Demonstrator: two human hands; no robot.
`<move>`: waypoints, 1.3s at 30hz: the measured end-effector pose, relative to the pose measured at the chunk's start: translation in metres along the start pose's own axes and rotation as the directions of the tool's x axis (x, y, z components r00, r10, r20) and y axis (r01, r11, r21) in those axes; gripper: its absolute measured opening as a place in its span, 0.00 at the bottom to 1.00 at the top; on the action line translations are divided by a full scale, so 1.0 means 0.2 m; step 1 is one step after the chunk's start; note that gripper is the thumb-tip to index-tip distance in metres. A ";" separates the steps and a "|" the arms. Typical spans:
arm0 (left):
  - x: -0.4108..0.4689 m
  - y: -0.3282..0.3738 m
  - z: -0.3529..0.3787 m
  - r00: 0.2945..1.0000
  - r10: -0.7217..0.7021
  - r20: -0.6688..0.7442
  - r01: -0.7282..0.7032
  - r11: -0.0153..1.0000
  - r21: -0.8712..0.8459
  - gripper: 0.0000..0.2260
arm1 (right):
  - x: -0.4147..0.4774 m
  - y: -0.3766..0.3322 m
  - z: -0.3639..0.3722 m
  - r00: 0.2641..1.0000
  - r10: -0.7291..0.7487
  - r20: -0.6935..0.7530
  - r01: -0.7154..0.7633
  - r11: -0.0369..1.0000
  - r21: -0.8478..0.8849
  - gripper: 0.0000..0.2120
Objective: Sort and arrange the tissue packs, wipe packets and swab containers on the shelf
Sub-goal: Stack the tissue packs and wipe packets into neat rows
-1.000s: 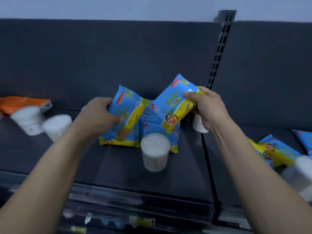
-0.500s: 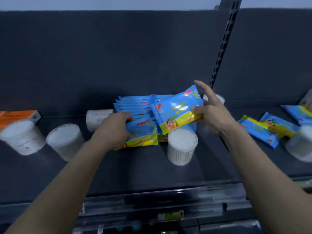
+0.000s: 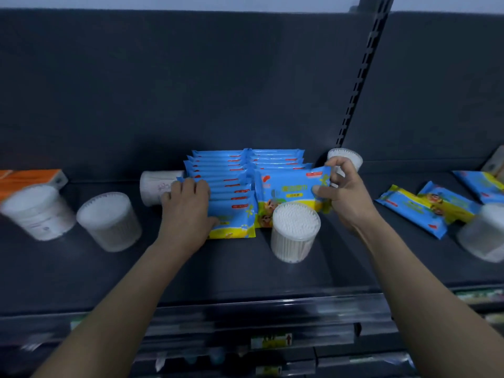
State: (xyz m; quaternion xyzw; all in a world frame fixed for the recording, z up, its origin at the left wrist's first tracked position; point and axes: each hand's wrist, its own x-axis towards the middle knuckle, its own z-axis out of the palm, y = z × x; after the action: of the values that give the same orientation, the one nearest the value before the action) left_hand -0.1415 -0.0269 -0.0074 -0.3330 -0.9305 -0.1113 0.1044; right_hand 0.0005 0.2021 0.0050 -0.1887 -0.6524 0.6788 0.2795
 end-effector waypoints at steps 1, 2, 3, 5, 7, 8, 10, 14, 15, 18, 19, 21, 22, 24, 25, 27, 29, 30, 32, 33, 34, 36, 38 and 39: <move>-0.01 0.00 0.01 0.999 -0.039 -0.023 0.040 0.999 0.022 0.27 | 0.00 0.02 -0.01 1.000 -0.005 0.015 0.005 0.999 -0.039 0.21; -0.02 -0.01 0.02 0.997 -0.074 -0.034 0.076 0.997 0.034 0.31 | 0.01 0.04 -0.02 1.000 -0.015 0.023 0.016 0.996 -0.083 0.21; -0.04 0.00 0.02 0.994 -0.104 -0.025 0.104 0.994 0.031 0.34 | 0.01 0.05 -0.02 0.999 -0.028 0.031 0.032 0.992 -0.125 0.21; -0.05 0.00 0.02 0.991 -0.130 0.013 0.131 0.991 -0.037 0.39 | 0.02 0.07 -0.03 0.997 -0.062 0.040 0.069 0.977 -0.203 0.20; -0.07 0.00 0.03 0.989 -0.138 0.043 0.143 0.976 -0.164 0.39 | 0.02 0.06 -0.03 0.994 -0.083 0.076 0.102 0.950 -0.295 0.19; -0.07 0.00 0.03 0.989 -0.141 0.043 0.147 0.966 -0.211 0.38 | 0.03 0.06 -0.03 0.991 -0.079 0.105 0.110 0.935 -0.338 0.18; -0.07 0.01 0.03 0.987 -0.157 0.032 0.160 0.955 -0.249 0.36 | 0.03 0.08 -0.05 0.987 -0.054 0.151 0.113 0.905 -0.410 0.18; -0.08 0.02 0.02 0.981 -0.194 0.001 0.187 0.943 -0.275 0.34 | 0.04 0.13 -0.08 0.980 -0.075 0.187 0.171 0.801 -0.574 0.16; -0.09 0.03 0.02 0.979 -0.202 -0.006 0.192 0.940 -0.282 0.33 | 0.04 0.14 -0.08 0.977 -0.094 0.193 0.193 0.773 -0.604 0.16; -0.10 0.03 0.04 0.976 -0.219 -0.004 0.208 0.930 -0.303 0.35 | 0.03 0.16 -0.08 0.966 -0.147 0.212 0.252 0.713 -0.655 0.15; -0.10 0.03 0.05 0.977 -0.215 0.004 0.206 0.932 -0.298 0.36 | 0.04 0.16 -0.08 0.961 -0.154 0.228 0.269 0.696 -0.665 0.15; -0.11 0.04 0.06 0.978 -0.209 0.023 0.207 0.937 -0.282 0.38 | 0.05 0.17 -0.09 0.948 -0.137 0.286 0.303 0.651 -0.696 0.17; -0.10 0.05 0.06 0.976 -0.216 0.027 0.214 0.936 -0.278 0.39 | 0.06 0.17 -0.09 0.942 -0.124 0.311 0.318 0.622 -0.715 0.17; -0.10 0.06 0.05 0.971 -0.239 0.022 0.235 0.930 -0.282 0.38 | 0.07 0.17 -0.09 0.936 -0.120 0.332 0.339 0.566 -0.752 0.17; -0.09 0.06 0.05 0.969 -0.248 0.018 0.243 0.927 -0.287 0.38 | 0.07 0.16 -0.09 0.935 -0.129 0.331 0.345 0.545 -0.764 0.16; -0.09 0.06 0.05 0.968 -0.249 0.019 0.243 0.924 -0.295 0.37 | 0.07 0.16 -0.09 0.934 -0.158 0.321 0.354 0.531 -0.770 0.16; -0.09 0.06 0.05 0.971 -0.237 0.024 0.233 0.924 -0.304 0.37 | 0.06 0.16 -0.09 0.937 -0.167 0.306 0.346 0.542 -0.766 0.16; -0.09 0.05 0.05 0.971 -0.236 0.027 0.232 0.922 -0.308 0.36 | 0.06 0.15 -0.09 0.940 -0.159 0.301 0.337 0.548 -0.765 0.15; -0.09 0.05 0.04 0.971 -0.240 0.024 0.235 0.922 -0.306 0.36 | 0.06 0.14 -0.09 0.942 -0.125 0.310 0.326 0.548 -0.770 0.15; -0.10 0.05 0.04 0.970 -0.242 0.019 0.237 0.925 -0.299 0.35 | 0.06 0.13 -0.09 0.941 -0.104 0.321 0.325 0.538 -0.778 0.16; -0.10 0.05 0.04 0.970 -0.245 0.011 0.237 0.927 -0.290 0.35 | 0.06 0.13 -0.09 0.940 -0.082 0.332 0.324 0.525 -0.787 0.17; -0.11 0.07 0.04 0.968 -0.251 0.004 0.242 0.929 -0.281 0.34 | 0.05 0.13 -0.08 0.939 -0.058 0.340 0.321 0.507 -0.800 0.20; -0.11 0.08 0.04 0.965 -0.260 0.008 0.252 0.925 -0.283 0.34 | 0.04 0.14 -0.08 0.942 -0.072 0.329 0.320 0.488 -0.812 0.20; -0.12 0.08 0.04 0.965 -0.262 0.010 0.254 0.924 -0.284 0.34 | 0.04 0.14 -0.07 0.944 -0.081 0.320 0.319 0.476 -0.819 0.20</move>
State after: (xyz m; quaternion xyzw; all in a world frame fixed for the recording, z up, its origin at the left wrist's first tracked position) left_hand -0.1144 -0.0263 -0.0184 -0.2175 -0.9391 -0.2608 0.0532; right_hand -0.0003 0.2189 -0.0234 -0.1420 -0.9486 0.2422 0.1458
